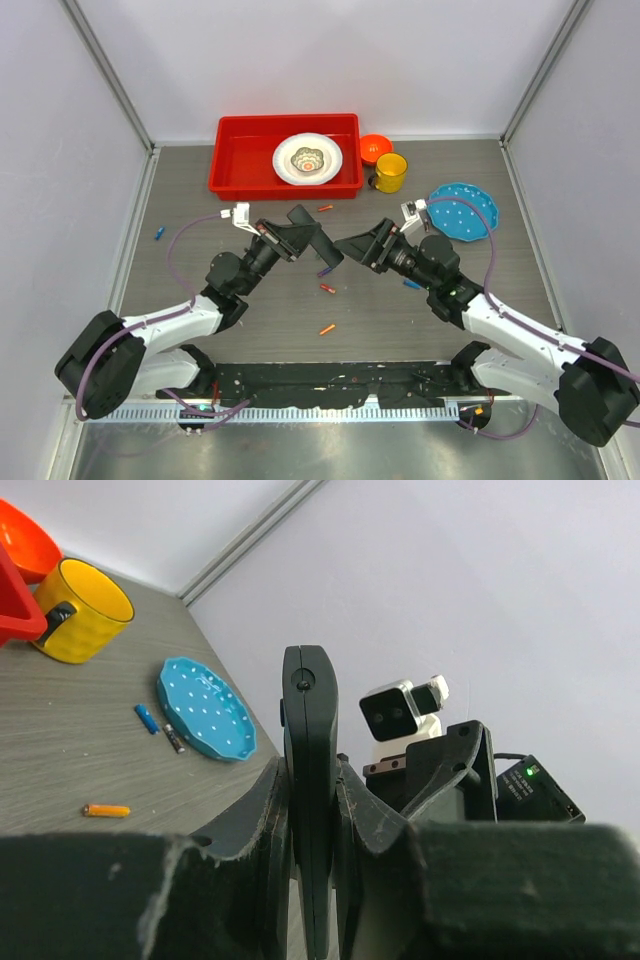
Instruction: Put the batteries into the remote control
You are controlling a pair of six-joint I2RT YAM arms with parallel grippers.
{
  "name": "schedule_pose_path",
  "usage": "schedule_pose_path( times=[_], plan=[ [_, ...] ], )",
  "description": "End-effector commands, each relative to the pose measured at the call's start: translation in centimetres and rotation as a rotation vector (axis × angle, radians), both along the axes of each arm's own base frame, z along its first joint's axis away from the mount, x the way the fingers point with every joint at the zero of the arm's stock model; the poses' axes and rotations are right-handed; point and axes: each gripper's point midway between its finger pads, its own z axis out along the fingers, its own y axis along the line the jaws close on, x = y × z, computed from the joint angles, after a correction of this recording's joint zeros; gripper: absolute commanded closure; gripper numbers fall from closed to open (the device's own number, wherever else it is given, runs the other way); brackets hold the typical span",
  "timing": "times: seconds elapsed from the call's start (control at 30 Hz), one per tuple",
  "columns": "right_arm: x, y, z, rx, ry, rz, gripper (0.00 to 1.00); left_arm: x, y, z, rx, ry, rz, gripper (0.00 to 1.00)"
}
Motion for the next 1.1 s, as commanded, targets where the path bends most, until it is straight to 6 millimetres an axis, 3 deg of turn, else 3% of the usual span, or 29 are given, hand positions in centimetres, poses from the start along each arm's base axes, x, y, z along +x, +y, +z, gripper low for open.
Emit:
schedule_pose_path(
  times=[0.0,0.17,0.47,0.63,1.07],
  plan=[
    [-0.3,1.2,4.3,0.094,-0.089,0.067,0.11,0.2,0.5,2.0,-0.023,-0.06,0.029,1.0],
    [0.3,1.8,2.9,0.05,-0.044,0.073,0.18,0.7,0.7,1.9,-0.018,-0.054,0.057,1.0],
    [0.9,2.4,2.8,0.047,-0.03,0.071,0.24,0.9,0.6,1.5,0.002,-0.05,0.065,1.0],
    [1.3,2.8,2.3,0.042,-0.01,0.073,0.36,0.9,0.6,1.7,0.003,-0.056,0.062,1.0],
    [0.9,4.0,1.9,0.039,0.004,0.12,0.36,0.8,0.7,1.8,0.001,-0.062,0.069,1.0]
  ],
)
